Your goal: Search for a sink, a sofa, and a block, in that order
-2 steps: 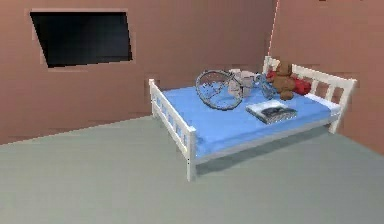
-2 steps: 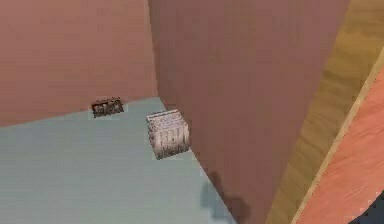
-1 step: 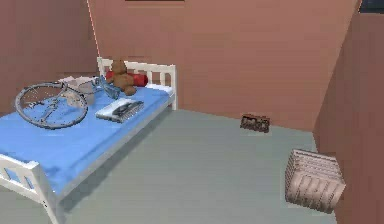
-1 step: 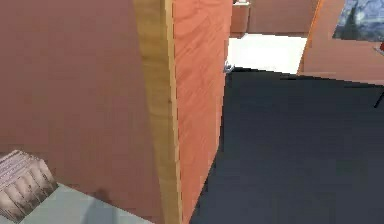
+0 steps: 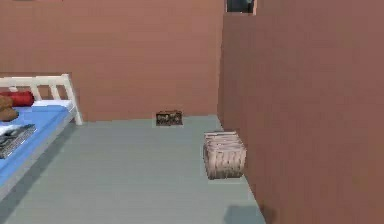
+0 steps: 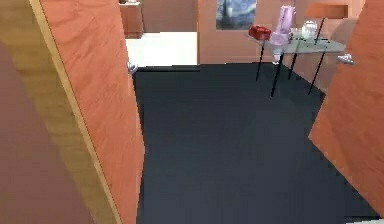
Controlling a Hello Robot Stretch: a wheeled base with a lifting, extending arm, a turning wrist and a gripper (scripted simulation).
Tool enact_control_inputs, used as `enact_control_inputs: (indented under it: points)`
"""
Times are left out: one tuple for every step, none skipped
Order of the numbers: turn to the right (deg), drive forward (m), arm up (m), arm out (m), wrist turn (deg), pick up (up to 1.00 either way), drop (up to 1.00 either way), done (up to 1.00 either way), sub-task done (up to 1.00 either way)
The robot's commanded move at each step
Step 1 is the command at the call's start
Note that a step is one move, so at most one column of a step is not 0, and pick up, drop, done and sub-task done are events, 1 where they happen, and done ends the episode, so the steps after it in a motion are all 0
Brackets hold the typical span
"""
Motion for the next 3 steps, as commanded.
enact_control_inputs:
  points:
    - [0.0, 0.75, 0.0, 0.0, 0.0, 0.0, 0.0, 0.0, 0.0]
    - [18.0, 0.0, 0.0, 0.0, 0.0, 0.0, 0.0, 0.0, 0.0]
    - [0.0, 0.0, 0.0, 0.0, 0.0, 0.0, 0.0, 1.0, 0.0]
